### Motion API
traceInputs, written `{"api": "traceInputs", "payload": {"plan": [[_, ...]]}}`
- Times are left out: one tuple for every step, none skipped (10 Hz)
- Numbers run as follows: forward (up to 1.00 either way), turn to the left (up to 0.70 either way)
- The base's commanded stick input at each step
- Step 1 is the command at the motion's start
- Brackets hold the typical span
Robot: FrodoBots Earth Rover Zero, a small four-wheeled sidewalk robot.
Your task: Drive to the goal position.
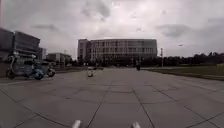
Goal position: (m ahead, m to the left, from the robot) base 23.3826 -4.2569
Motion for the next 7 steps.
{"api": "traceInputs", "payload": {"plan": [[0.70, -0.19], [0.70, -0.31], [0.70, -0.35], [0.70, -0.35], [0.70, -0.35], [0.70, -0.35], [0.70, -0.35]]}}
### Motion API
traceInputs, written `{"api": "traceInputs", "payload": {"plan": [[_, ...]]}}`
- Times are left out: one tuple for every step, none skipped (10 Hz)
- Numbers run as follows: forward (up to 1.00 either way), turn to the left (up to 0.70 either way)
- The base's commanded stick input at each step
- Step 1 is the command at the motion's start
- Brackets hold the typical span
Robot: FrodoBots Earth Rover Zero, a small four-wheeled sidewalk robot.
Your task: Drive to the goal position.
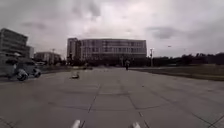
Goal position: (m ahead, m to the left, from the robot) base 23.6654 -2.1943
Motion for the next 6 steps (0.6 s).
{"api": "traceInputs", "payload": {"plan": [[0.70, 0.00], [0.70, 0.00], [0.70, 0.00], [0.70, 0.00], [0.70, 0.00], [0.70, 0.00]]}}
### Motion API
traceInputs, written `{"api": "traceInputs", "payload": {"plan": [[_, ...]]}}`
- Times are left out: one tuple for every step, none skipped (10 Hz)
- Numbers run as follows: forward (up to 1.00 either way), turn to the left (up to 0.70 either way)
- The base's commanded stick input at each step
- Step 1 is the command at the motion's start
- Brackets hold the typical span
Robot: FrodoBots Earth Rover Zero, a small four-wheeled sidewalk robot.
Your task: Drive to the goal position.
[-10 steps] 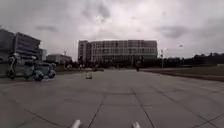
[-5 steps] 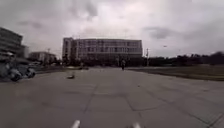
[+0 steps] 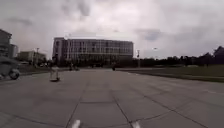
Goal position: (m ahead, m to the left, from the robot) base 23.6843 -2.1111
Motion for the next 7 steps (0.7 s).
{"api": "traceInputs", "payload": {"plan": [[0.70, 0.00], [0.70, 0.00], [0.70, 0.00], [0.70, 0.00], [0.70, 0.00], [0.70, 0.00], [0.70, 0.00]]}}
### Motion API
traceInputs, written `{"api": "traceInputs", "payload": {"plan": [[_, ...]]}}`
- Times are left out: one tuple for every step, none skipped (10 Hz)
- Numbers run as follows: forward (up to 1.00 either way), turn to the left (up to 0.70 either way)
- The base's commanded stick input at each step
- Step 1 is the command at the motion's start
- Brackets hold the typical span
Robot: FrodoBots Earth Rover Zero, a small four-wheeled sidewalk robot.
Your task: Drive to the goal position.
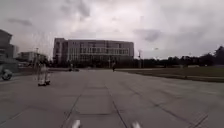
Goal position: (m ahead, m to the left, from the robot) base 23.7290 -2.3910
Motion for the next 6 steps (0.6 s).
{"api": "traceInputs", "payload": {"plan": [[0.70, 0.00], [0.70, 0.00], [0.70, 0.00], [0.70, 0.00], [0.70, 0.00], [0.70, 0.00]]}}
